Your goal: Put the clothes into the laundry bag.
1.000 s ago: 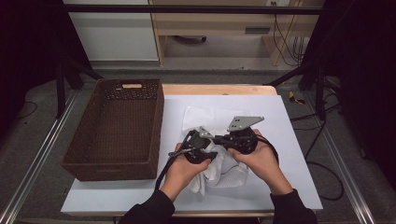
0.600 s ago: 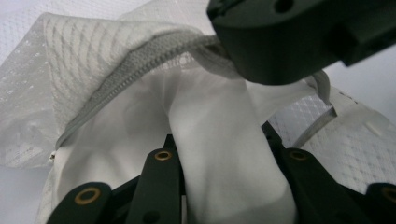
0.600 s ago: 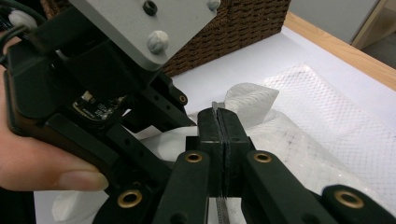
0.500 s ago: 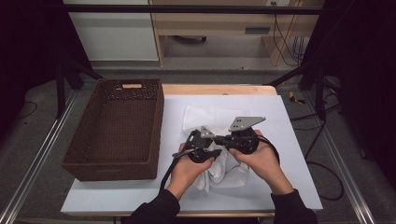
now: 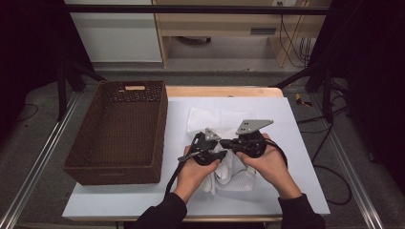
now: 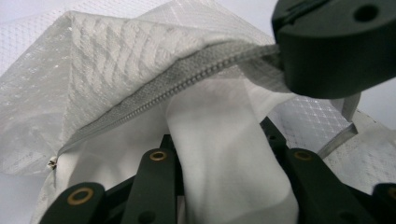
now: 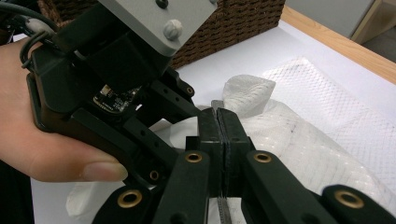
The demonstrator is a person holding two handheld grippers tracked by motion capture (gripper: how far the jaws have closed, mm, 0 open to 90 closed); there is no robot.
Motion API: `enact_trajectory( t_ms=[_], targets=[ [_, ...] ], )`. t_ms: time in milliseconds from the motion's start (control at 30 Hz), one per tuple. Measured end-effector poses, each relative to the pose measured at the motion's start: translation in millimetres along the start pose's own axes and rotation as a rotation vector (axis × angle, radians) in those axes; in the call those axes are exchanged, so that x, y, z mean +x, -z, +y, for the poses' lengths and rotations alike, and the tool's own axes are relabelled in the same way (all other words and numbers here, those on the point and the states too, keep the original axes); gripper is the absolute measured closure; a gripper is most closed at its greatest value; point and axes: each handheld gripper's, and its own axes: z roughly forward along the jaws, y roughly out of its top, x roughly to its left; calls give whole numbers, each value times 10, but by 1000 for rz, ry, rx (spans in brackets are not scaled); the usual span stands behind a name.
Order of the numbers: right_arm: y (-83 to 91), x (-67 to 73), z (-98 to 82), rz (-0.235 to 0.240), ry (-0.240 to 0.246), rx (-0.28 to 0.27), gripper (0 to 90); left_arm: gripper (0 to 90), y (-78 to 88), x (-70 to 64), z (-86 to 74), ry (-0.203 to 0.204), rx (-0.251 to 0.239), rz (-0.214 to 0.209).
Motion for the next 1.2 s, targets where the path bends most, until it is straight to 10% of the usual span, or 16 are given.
enact_trajectory(
  t_ms=[533,1200],
  targets=[
    [30,-43,-22,-18,-14,1,898,294,96,-44,-41,-36,-35,8],
    [78,-69,-30,-27,-15,-7,898,272,434,-193,-94,-91,-88,-10]
  ],
)
